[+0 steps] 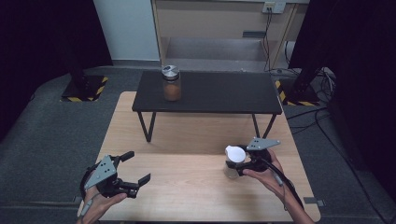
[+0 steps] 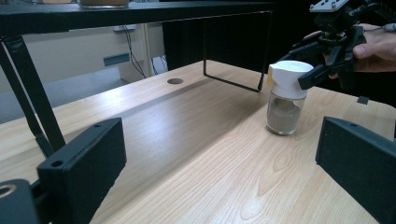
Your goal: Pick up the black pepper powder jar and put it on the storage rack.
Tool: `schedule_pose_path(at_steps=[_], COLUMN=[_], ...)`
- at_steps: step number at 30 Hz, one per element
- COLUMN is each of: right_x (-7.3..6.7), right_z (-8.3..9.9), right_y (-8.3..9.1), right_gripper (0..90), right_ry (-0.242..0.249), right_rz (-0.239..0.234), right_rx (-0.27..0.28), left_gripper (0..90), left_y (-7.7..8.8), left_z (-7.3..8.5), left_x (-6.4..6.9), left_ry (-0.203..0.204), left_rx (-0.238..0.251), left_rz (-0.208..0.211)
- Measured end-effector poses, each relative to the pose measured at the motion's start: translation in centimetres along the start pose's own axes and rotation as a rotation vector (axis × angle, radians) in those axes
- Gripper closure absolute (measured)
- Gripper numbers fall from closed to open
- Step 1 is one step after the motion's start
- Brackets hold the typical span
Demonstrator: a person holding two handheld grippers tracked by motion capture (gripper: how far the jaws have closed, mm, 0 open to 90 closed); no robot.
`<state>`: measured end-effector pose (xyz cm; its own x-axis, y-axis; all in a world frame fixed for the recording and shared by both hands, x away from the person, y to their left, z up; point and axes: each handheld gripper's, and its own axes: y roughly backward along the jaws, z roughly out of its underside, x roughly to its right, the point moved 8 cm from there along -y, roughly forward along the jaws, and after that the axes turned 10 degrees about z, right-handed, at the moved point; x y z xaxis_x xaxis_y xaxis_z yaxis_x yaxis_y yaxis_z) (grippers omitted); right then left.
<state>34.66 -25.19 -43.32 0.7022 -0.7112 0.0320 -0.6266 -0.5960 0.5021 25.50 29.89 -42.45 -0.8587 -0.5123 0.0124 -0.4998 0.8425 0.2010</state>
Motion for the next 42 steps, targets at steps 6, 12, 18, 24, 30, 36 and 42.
schedule_pose_path(at_steps=[6, 12, 18, 24, 30, 36, 42], right_x=[-0.4, -0.4, -0.3, 0.0, 0.8, 1.2, 2.1], right_z=[0.1, 0.0, -0.2, -0.7, -2.3, -3.8, -5.7], right_y=[0.0, 0.0, 0.0, 0.2, 1.5, 2.5, 3.8], right_gripper=[31.0, 31.2, 31.2, 31.3, 31.3, 31.2, 31.3], right_ry=[0.045, 0.049, 0.063, 0.076, 0.104, 0.13, 0.152], right_rz=[0.022, 0.022, 0.01, -0.016, -0.068, -0.089, -0.127], right_rx=[0.01, 0.007, 0.0, -0.002, 0.022, 0.035, 0.053], left_gripper=[0.6, 0.6, 0.6, 0.6, 0.6, 0.5, 0.5], left_y=[0.0, 0.0, 0.0, 0.0, 0.2, 0.3, 0.5], left_z=[0.0, 0.0, 0.0, 0.1, 0.1, 0.2, 0.3], left_x=[0.0, 0.0, 0.0, 0.0, 0.1, 0.2, 0.2], left_ry=[-0.001, -0.002, -0.001, -0.002, 0.002, 0.003, 0.009], left_rx=[-0.002, -0.003, -0.006, -0.01, -0.01, -0.014, -0.013], left_rz=[0.0, -0.001, 0.0, 0.001, -0.006, -0.01, -0.018])
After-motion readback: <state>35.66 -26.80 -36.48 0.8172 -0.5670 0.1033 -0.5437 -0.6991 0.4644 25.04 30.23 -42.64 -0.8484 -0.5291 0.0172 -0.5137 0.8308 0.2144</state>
